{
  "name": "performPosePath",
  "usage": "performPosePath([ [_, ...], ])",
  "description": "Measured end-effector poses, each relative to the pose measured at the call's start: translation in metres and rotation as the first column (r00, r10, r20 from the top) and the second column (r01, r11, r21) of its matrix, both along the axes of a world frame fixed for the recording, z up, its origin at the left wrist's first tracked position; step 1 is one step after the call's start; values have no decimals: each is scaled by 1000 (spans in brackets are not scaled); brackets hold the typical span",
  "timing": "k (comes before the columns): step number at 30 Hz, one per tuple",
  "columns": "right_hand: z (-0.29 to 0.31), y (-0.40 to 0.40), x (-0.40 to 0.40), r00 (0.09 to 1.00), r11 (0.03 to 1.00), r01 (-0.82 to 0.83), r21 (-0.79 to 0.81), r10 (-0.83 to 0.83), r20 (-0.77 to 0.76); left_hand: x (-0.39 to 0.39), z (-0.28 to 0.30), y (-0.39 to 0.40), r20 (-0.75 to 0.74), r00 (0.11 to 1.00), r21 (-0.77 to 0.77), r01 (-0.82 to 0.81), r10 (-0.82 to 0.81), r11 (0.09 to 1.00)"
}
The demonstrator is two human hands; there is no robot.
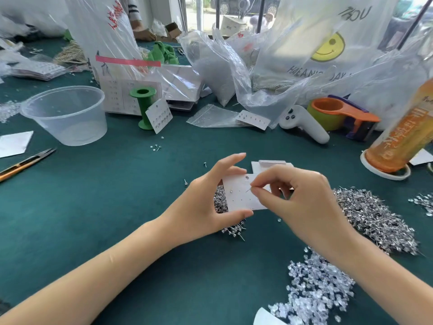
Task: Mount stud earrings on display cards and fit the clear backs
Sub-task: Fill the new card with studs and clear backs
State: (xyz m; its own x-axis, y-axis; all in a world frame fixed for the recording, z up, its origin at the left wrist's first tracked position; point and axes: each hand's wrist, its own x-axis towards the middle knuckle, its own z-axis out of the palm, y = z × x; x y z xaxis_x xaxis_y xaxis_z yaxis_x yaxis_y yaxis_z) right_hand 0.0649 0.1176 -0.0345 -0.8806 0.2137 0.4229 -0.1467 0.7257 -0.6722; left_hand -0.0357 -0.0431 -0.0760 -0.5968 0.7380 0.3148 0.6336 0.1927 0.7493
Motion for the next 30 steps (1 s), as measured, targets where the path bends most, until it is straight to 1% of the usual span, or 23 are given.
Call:
performPosePath([
  [3,-4,-2,0,1000,996,4,85,-7,28,4,1,1,-3,1000,-6,23,-23,1000],
  [5,-6,-3,1,1000,994,-1,114,-2,26,5,1,1,1,999,1,35,-35,999],
  [15,-11,-5,2,1000,992,14,129,-16,12,6,2,1,13,998,19,67,-68,998],
  [22,-10,-5,5,1000,983,15,185,-15,-3,8,2,2,21,996,29,88,-89,996],
  [25,-8,-6,6,1000,981,-3,194,3,0,9,3,3,33,995,30,89,-90,996],
  [30,-6,-1,11,998,978,-61,198,57,29,14,5,9,13,996,22,92,-93,995],
])
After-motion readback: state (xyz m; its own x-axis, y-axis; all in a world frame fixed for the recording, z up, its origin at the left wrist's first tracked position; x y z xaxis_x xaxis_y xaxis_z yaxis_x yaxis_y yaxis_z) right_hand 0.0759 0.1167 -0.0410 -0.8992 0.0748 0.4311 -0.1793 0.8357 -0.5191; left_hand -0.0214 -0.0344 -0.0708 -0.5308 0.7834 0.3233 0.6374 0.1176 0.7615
